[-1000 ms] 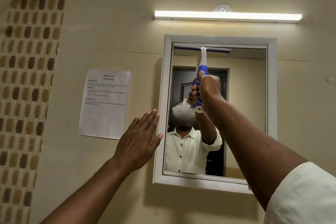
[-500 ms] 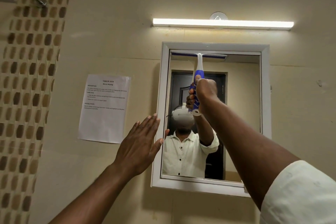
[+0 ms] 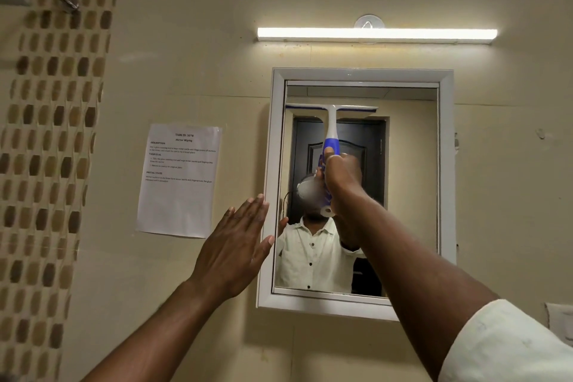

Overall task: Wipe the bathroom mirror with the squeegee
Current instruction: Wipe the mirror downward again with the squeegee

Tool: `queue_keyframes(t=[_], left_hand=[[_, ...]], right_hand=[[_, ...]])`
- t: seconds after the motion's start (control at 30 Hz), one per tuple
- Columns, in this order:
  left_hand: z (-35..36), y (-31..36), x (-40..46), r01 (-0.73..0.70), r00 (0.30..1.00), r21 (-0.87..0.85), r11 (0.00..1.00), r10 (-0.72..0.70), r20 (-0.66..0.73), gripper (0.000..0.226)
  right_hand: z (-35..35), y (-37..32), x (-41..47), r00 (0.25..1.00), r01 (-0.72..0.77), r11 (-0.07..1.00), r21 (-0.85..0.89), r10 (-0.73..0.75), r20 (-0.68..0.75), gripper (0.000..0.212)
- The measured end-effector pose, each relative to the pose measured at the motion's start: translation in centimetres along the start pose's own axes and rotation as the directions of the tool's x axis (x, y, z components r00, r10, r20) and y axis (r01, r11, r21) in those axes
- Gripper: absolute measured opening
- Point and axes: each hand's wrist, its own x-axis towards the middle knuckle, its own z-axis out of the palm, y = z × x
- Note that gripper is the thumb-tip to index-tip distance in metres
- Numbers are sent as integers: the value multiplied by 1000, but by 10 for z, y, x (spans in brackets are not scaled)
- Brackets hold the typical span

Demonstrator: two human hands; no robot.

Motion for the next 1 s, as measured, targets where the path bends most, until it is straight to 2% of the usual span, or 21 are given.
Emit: queue_keyframes(t=[0.23,0.7,1.0], left_hand=[[0,9,-6,5,1000,-2,1000,-5,27,66],[5,25,-30,5,994,-29,1000,-2,109,62],[11,31,-58,39,983,-32,999,-33,179,61]], right_hand=[[-6,30,-15,997,-59,997,-47,56,-54,31],[-16,80,-58,988,-154,978,-144,151,-31,38],[-24,120,-103,973,-232,966,-113,229,-35,23]])
